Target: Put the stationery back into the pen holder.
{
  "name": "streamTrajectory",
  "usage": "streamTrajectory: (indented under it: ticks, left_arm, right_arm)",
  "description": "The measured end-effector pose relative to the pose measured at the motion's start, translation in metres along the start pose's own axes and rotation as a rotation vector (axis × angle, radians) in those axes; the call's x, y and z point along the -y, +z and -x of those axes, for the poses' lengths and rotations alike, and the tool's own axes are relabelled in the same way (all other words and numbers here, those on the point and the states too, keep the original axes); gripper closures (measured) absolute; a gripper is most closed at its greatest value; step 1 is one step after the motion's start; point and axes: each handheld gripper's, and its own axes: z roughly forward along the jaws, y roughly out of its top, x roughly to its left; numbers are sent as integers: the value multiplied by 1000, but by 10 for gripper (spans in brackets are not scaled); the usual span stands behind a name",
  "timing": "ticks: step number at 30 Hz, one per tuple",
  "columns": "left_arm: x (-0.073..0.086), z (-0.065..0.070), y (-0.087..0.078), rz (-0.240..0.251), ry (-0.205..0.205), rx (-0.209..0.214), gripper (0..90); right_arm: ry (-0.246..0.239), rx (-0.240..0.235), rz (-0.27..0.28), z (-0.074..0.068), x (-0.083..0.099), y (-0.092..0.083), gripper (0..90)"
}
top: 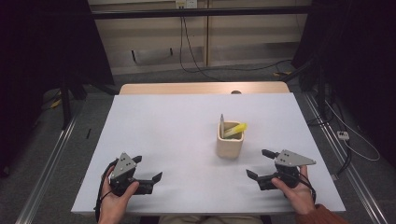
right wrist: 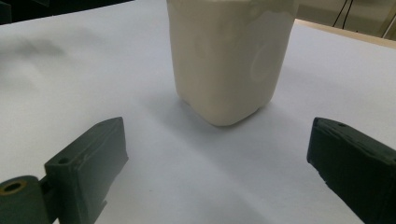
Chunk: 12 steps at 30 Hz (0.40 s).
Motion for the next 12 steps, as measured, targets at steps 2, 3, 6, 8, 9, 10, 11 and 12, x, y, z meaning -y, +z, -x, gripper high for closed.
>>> streamTrajectory:
  ticks: [2,3,6,8,9,10,11,12]
  left_arm:
    - [2,1,0,-1,-8,12,49]
    - [2,2,0,8,-9,8,50]
    - [3,2,0,10,-14,10,48]
    - [3,1,1,12,-13,2,48]
    - [3,0,1,8,-13,4,48]
    - [3,0,2,6,-19,6,48]
    - [3,-1,2,10,-23,8,48]
    - [3,-1,2,9,-20,7,49]
  right_arm:
    - [0,1,0,0,0,0,47]
    - [-1,0,-1,0,0,0,47]
    - [-5,-3,-3,-1,0,0,47]
    - [-3,-6,-3,0,0,0,47]
    - [1,-4,-6,0,0,0,48]
    - [4,-4,-8,1,1,1,48]
    - [2,-5,-10,1,1,1,48]
    - [1,-5,-12,1,1,2,49]
